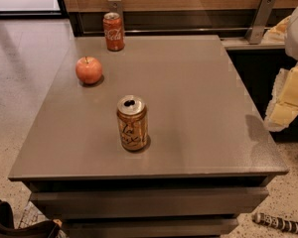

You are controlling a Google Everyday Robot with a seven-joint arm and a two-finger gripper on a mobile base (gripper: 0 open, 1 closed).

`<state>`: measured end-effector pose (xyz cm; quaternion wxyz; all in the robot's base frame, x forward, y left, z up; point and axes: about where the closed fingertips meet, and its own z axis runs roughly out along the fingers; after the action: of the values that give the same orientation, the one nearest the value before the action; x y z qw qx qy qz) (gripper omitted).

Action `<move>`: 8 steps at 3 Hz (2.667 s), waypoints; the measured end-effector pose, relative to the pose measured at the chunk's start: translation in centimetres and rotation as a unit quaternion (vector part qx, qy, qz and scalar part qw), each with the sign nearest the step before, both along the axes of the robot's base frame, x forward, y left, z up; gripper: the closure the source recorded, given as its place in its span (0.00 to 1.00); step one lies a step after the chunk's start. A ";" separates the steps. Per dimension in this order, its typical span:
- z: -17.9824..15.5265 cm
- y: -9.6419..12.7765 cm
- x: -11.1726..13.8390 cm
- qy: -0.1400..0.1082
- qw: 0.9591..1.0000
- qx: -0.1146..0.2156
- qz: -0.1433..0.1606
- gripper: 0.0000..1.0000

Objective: Pick coke can

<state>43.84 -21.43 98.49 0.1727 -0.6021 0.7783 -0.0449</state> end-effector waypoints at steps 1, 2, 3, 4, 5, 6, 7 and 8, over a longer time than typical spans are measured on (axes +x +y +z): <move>0.0 0.0 0.0 0.000 1.000 0.000 0.000 0.00; 0.4 -1.2 3.1 -0.044 0.998 0.044 -0.027 0.00; 1.1 -2.5 9.2 -0.111 0.980 0.148 -0.069 0.00; 3.4 -1.1 17.2 -0.201 0.933 0.292 -0.065 0.00; 6.9 0.8 22.6 -0.284 0.876 0.386 -0.063 0.00; 8.2 3.6 24.0 -0.317 0.845 0.424 -0.071 0.00; 8.2 3.6 24.0 -0.317 0.845 0.425 -0.071 0.00; 7.1 4.9 25.4 -0.305 0.848 0.428 -0.068 0.00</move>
Offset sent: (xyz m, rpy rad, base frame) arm 0.1337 -0.0446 0.0242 0.3566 -0.3760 -0.1837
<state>69.20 -16.57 105.60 0.6385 -0.3700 0.6674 0.0997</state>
